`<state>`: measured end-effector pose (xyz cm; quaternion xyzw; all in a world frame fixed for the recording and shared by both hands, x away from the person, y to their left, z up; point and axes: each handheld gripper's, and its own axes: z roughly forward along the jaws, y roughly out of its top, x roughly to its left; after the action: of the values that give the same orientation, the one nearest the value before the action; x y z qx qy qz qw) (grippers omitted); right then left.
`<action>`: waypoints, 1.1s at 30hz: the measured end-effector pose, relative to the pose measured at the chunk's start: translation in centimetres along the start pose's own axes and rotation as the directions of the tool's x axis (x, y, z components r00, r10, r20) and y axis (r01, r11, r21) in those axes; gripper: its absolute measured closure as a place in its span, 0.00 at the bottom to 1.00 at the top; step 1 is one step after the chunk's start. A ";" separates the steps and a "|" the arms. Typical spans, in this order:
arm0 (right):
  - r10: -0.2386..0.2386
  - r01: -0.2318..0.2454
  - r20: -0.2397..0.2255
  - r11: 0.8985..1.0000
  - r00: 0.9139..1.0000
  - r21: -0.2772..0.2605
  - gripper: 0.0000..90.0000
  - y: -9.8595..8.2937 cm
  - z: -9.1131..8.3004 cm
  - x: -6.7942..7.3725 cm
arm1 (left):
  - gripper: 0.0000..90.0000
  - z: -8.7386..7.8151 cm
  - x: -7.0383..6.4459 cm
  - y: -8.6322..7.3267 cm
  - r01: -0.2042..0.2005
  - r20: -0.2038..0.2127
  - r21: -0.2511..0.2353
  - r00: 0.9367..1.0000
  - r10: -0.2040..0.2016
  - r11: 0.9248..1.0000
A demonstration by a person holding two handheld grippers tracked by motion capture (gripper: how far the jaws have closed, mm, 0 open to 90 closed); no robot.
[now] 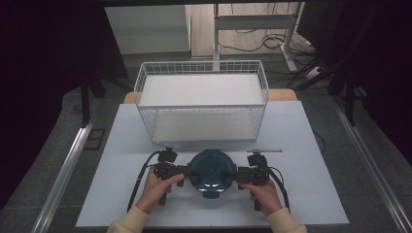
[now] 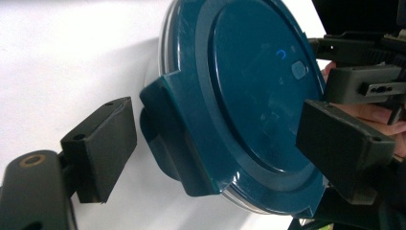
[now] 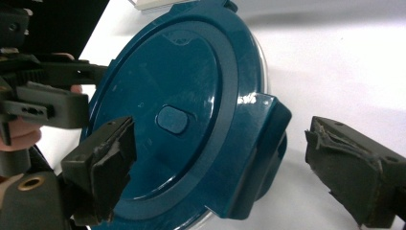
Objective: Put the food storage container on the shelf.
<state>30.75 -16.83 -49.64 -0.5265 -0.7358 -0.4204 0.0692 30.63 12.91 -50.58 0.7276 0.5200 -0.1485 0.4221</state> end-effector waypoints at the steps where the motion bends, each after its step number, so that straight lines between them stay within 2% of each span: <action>1: 0.007 -0.007 -0.008 1.000 1.000 0.005 0.11 0.0 0.1 0.0 | 0.15 0.0 0.0 0.0 0.000 0.000 0.000 1.000 0.000 1.000; 3: 0.017 -0.017 -0.020 1.000 1.000 0.018 0.11 -0.1 0.4 0.0 | 0.16 0.2 0.1 0.0 0.008 0.013 0.011 1.000 -0.008 1.000; 10: 0.055 -0.053 -0.045 0.998 0.997 0.040 0.12 -0.3 1.0 -0.1 | 0.17 0.6 0.0 -0.2 0.013 0.011 0.038 1.000 -0.013 0.999; 11: 0.061 -0.058 -0.050 0.997 0.997 0.043 0.13 -0.3 1.1 -0.2 | 0.17 0.7 0.0 -0.2 0.018 0.011 0.034 1.000 -0.019 0.999; 12: 0.066 -0.063 -0.064 0.997 0.996 0.045 0.16 -0.5 1.2 -0.2 | 0.18 0.6 0.3 -0.3 0.050 0.035 0.019 0.998 -0.051 0.999; 13: 0.072 -0.068 -0.077 0.996 0.994 0.050 0.17 -0.5 1.3 -0.3 | 0.19 0.6 0.4 -0.4 0.063 0.044 0.020 0.997 -0.064 0.998; 15: 0.083 -0.079 -0.079 0.995 0.993 0.054 0.16 -0.5 1.4 -0.3 | 0.21 0.7 0.5 -0.5 0.068 0.047 0.026 0.996 -0.069 0.997; 19: 0.104 -0.100 -0.076 0.994 0.992 0.051 0.22 -0.5 1.1 -0.4 | 0.22 0.7 0.4 -0.5 0.063 0.040 0.029 0.997 -0.064 0.998; 20: 0.126 -0.122 -0.086 0.991 0.988 0.052 0.25 -0.5 0.9 -0.6 | 0.23 0.7 0.4 -0.6 0.072 0.043 0.026 0.996 -0.073 0.997; 22: 0.130 -0.126 -0.089 0.991 0.988 0.047 0.26 -0.6 0.9 -0.7 | 0.23 0.7 0.4 -0.6 0.078 0.043 0.024 0.996 -0.079 0.997; 24: 0.156 -0.153 -0.094 0.987 0.983 0.037 0.28 -0.6 0.7 -0.8 | 0.24 0.6 0.4 -0.7 0.082 0.041 0.017 0.996 -0.082 0.997; 33: 0.166 -0.166 -0.110 0.986 0.980 0.003 0.37 -1.0 -0.2 -0.6 | 0.33 -0.3 -0.4 -1.5 0.063 0.031 -0.026 0.998 -0.062 0.998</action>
<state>30.08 -17.51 -50.38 -0.5623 -0.6830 -0.4439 0.1428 29.09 13.04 -50.82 0.7030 0.5379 -0.1655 0.4348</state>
